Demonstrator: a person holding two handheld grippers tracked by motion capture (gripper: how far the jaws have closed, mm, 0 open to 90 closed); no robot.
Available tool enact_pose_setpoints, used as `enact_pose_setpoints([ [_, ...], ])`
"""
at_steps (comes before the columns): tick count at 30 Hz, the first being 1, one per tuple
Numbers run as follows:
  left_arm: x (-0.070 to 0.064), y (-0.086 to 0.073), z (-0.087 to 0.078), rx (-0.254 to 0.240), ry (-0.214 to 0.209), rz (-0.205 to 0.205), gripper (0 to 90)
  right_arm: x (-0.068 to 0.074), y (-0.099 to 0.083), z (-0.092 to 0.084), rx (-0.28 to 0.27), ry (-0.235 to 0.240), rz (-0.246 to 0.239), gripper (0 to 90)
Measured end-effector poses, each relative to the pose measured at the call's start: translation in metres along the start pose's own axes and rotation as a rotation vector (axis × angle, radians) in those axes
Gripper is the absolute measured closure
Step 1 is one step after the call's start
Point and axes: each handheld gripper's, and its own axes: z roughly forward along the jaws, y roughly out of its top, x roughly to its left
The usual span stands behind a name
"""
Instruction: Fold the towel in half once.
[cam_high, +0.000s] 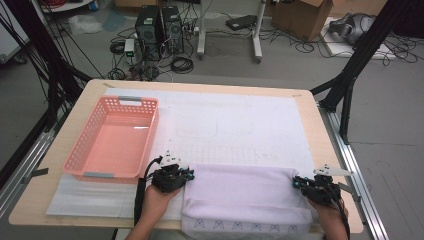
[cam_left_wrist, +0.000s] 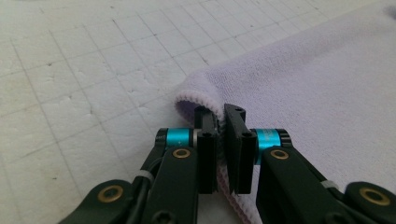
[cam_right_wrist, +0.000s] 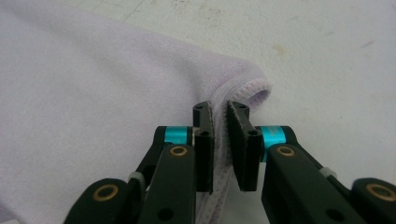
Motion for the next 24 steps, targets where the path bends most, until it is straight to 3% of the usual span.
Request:
enact_pose_setpoints([
  [6, 0.005, 0.01, 0.002, -0.043, 0.01, -0.034, 85.6, -0.005, 0.002, 0.0, -0.014, 0.034, 0.034, 84.2],
  [9, 0.01, 0.023, 0.004, -0.069, 0.042, -0.034, 87.7, -0.006, 0.009, 0.002, -0.037, 0.019, 0.027, 84.4],
  [13, 0.021, 0.042, 0.009, -0.061, 0.063, -0.05, 87.9, -0.011, 0.022, 0.008, -0.085, 0.008, 0.032, 84.5],
  [17, 0.019, 0.042, 0.012, -0.054, 0.068, -0.038, 87.8, -0.011, 0.026, 0.015, -0.076, 0.002, 0.034, 84.4],
  [19, 0.02, 0.038, 0.011, -0.066, 0.065, -0.066, 87.0, -0.012, 0.023, 0.017, -0.07, -0.003, 0.027, 84.2],
  [20, 0.021, 0.036, 0.011, -0.058, 0.06, -0.086, 83.0, -0.013, 0.021, 0.017, -0.068, 0.0, 0.031, 84.0],
  [21, 0.021, 0.034, 0.011, -0.035, 0.059, -0.114, 71.5, -0.014, 0.02, 0.017, -0.068, 0.003, 0.038, 83.4],
  [22, 0.021, 0.032, 0.011, -0.022, 0.06, -0.116, 60.1, -0.014, 0.019, 0.018, -0.068, 0.01, 0.042, 81.9],
  [24, 0.019, 0.025, 0.01, -0.019, 0.08, -0.11, 54.4, -0.015, 0.019, 0.019, -0.06, 0.013, 0.045, 75.8],
])
